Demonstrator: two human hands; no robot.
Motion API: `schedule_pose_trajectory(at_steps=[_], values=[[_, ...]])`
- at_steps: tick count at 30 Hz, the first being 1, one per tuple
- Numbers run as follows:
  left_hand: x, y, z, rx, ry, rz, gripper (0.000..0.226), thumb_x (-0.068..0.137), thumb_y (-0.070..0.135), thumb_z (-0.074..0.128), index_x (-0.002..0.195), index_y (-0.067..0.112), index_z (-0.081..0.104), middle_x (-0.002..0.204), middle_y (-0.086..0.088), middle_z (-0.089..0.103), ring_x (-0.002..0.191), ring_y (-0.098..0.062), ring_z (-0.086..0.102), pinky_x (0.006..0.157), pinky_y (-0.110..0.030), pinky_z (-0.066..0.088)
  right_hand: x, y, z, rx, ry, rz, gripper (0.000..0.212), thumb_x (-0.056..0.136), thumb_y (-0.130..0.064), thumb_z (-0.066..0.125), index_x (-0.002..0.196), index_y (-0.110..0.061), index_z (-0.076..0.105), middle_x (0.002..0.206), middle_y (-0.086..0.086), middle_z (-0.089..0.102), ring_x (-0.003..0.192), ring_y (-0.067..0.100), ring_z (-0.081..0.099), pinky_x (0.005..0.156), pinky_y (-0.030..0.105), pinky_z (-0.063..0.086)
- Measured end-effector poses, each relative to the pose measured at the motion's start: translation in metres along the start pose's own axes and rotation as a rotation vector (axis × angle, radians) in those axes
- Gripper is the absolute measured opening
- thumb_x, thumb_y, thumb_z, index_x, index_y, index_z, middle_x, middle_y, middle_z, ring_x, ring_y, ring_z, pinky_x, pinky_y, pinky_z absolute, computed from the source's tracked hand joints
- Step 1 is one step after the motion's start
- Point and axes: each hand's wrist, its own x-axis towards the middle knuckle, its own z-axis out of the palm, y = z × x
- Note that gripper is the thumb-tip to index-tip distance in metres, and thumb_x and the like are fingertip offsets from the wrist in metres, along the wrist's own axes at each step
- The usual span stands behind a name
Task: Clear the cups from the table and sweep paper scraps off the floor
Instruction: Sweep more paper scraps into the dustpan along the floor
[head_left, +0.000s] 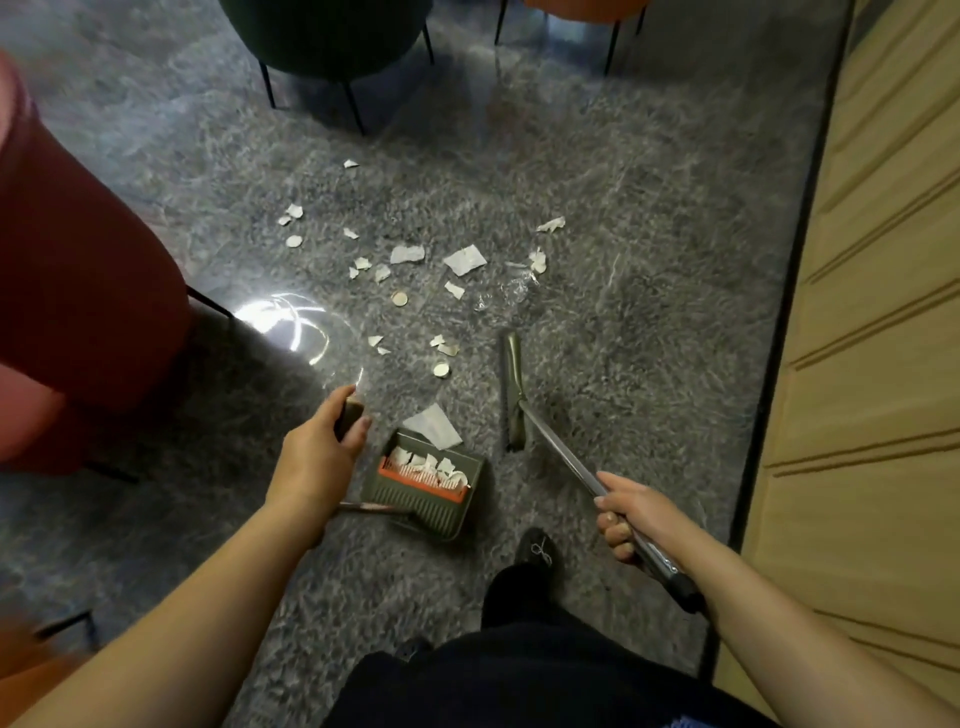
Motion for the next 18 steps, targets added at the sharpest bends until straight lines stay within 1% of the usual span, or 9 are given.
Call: schedule_pose_trajectory(at_steps=[2, 5, 8, 11, 15, 18], values=[[0.017, 0.019, 0.009, -0.007, 0.03, -0.022, 0.046, 0.094, 0.032, 0.062, 0.138, 0.034, 0.05, 0.117, -0.011, 0.067, 0.098, -0.025, 0.063, 0.081, -0.029, 0.047, 0.009, -0.031, -0.013, -0.039, -0.023, 0.006, 0.059, 0.098, 0.0, 0.036, 0.15, -0.025, 0.023, 0.049, 0.002, 0.039, 0.031, 0.007, 0.033, 0.032, 0.015, 0.028], [0.044, 0.045, 0.018, -0.029, 0.077, -0.036, 0.046, 0.095, 0.031, 0.061, 0.14, 0.032, 0.049, 0.122, -0.011, 0.066, 0.105, -0.026, 0.062, 0.083, -0.028, 0.044, 0.026, -0.072, -0.028, -0.068, -0.035, 0.014, 0.058, 0.098, 0.0, 0.035, 0.15, -0.025, 0.023, 0.05, 0.003, 0.038, 0.03, 0.007, 0.033, 0.032, 0.015, 0.027], [0.072, 0.066, 0.024, -0.053, 0.098, -0.04, 0.046, 0.095, 0.032, 0.061, 0.14, 0.032, 0.049, 0.124, -0.011, 0.065, 0.106, -0.025, 0.061, 0.085, -0.029, 0.045, 0.041, -0.108, -0.037, -0.083, -0.053, 0.024, 0.058, 0.099, -0.001, 0.035, 0.15, -0.026, 0.024, 0.046, 0.002, 0.039, 0.03, 0.007, 0.032, 0.032, 0.015, 0.027], [0.101, 0.082, 0.028, -0.07, 0.085, -0.055, 0.048, 0.095, 0.035, 0.061, 0.141, 0.034, 0.048, 0.125, -0.01, 0.065, 0.104, -0.02, 0.06, 0.084, -0.028, 0.044, 0.055, -0.137, -0.038, -0.071, -0.066, 0.03, 0.059, 0.099, -0.001, 0.036, 0.15, -0.027, 0.022, 0.044, 0.001, 0.039, 0.03, 0.007, 0.032, 0.031, 0.015, 0.027], [0.146, 0.099, 0.027, -0.041, 0.051, -0.058, 0.047, 0.095, 0.04, 0.06, 0.14, 0.037, 0.047, 0.122, -0.011, 0.066, 0.107, -0.027, 0.061, 0.089, -0.035, 0.049, 0.075, -0.175, -0.037, -0.06, -0.055, 0.037, 0.059, 0.099, -0.002, 0.036, 0.15, -0.028, 0.022, 0.045, 0.002, 0.038, 0.029, 0.007, 0.031, 0.031, 0.014, 0.027], [0.185, 0.109, 0.024, -0.047, 0.019, -0.055, 0.047, 0.094, 0.04, 0.06, 0.139, 0.039, 0.047, 0.122, -0.008, 0.065, 0.101, -0.026, 0.063, 0.089, -0.038, 0.053, 0.092, -0.205, -0.035, -0.047, -0.039, 0.031, 0.059, 0.099, -0.001, 0.035, 0.15, -0.028, 0.022, 0.045, 0.001, 0.038, 0.029, 0.007, 0.031, 0.031, 0.014, 0.027]])
